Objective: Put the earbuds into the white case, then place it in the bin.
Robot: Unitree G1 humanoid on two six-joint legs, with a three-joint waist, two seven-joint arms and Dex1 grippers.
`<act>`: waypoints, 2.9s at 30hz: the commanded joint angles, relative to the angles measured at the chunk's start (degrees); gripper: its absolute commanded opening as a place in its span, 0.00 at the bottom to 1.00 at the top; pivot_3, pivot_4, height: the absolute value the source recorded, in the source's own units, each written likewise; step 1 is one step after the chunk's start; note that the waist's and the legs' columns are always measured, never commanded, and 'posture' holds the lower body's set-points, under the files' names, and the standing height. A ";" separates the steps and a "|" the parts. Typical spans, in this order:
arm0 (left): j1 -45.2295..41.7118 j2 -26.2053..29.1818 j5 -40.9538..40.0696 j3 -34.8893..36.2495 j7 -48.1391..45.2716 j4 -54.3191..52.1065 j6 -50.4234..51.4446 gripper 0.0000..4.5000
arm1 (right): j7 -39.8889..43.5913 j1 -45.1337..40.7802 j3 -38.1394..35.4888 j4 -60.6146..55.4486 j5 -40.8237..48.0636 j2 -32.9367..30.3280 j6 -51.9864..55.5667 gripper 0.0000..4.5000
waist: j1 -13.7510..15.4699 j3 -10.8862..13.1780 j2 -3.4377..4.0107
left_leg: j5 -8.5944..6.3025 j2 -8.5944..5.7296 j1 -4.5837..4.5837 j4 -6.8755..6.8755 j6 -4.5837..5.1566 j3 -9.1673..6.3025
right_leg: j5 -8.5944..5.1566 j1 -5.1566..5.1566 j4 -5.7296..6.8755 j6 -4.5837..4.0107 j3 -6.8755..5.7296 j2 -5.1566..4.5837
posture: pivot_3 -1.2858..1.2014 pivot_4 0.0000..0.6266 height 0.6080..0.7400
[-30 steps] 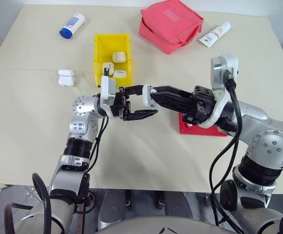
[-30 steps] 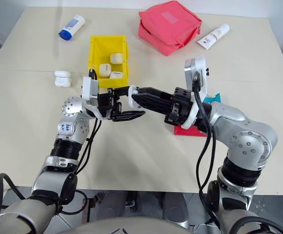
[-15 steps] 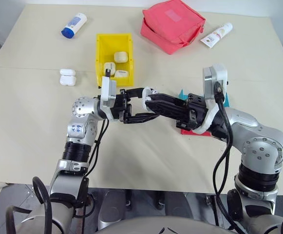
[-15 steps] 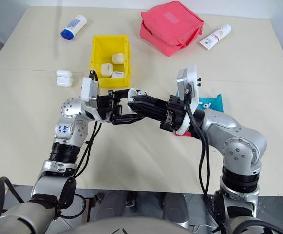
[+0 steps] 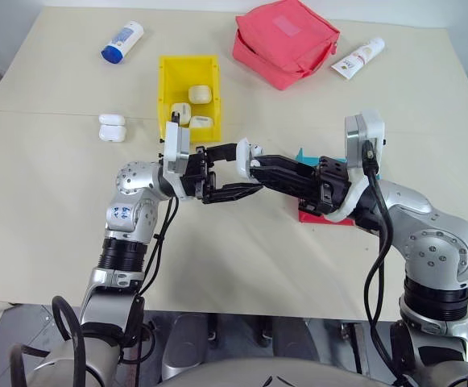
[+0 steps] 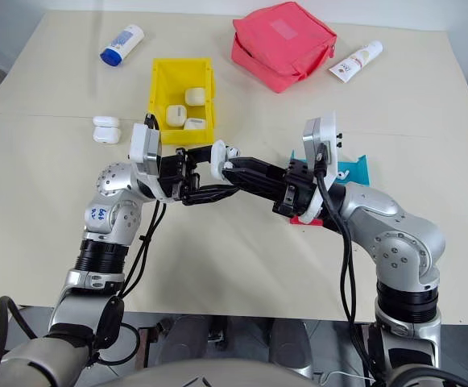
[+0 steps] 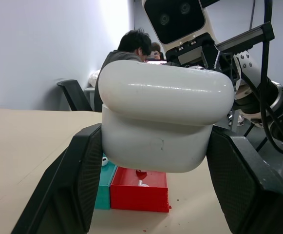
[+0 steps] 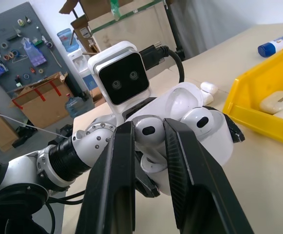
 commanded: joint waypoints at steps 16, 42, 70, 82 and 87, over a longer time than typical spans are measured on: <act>1.10 0.24 -4.14 1.65 -1.25 -7.73 -1.90 0.63 | 5.28 -1.98 11.33 5.95 -10.23 -9.82 -1.40 0.11 | 0.04 0.00 0.00 | 0.00 0.01 0.00 0.01 0.00 -0.01 | 0.00 0.00 -0.01 0.00 -0.01 -0.01 | 0.52 0.24 1.00; 1.03 0.95 -2.21 1.37 -1.89 -4.37 -4.16 0.63 | 5.16 -3.28 10.70 3.66 -9.39 -8.47 -2.81 0.11 | 0.03 0.00 0.00 | 0.00 0.01 0.00 0.01 0.00 -0.01 | 0.00 0.01 -0.01 0.00 -0.02 -0.02 | 0.52 0.24 1.00; 0.80 1.51 -1.42 1.95 -1.56 -2.78 -4.84 0.63 | 5.92 -4.38 9.88 3.22 -9.32 -7.72 -5.05 0.40 | 0.05 0.00 0.00 | 0.00 0.00 0.00 0.01 0.00 -0.01 | 0.00 0.01 -0.01 0.00 -0.02 -0.02 | 0.52 0.24 1.00; 2.40 3.11 -0.45 1.39 -3.32 -1.32 -4.39 0.63 | 5.72 -6.45 7.74 1.35 -7.84 -8.58 -4.30 0.40 | -0.01 0.00 0.00 | 0.00 0.01 0.00 0.01 0.00 -0.01 | 0.00 0.00 -0.01 0.00 -0.02 -0.01 | 0.52 0.24 1.00; 2.99 3.35 -0.15 1.06 -3.98 -0.97 -4.48 0.63 | 5.02 -7.92 6.75 0.59 -7.59 -8.61 -3.54 0.40 | 0.02 0.00 0.00 | 0.00 0.01 0.00 0.01 0.00 -0.01 | 0.00 0.00 -0.01 0.00 -0.02 -0.02 | 0.52 0.24 1.00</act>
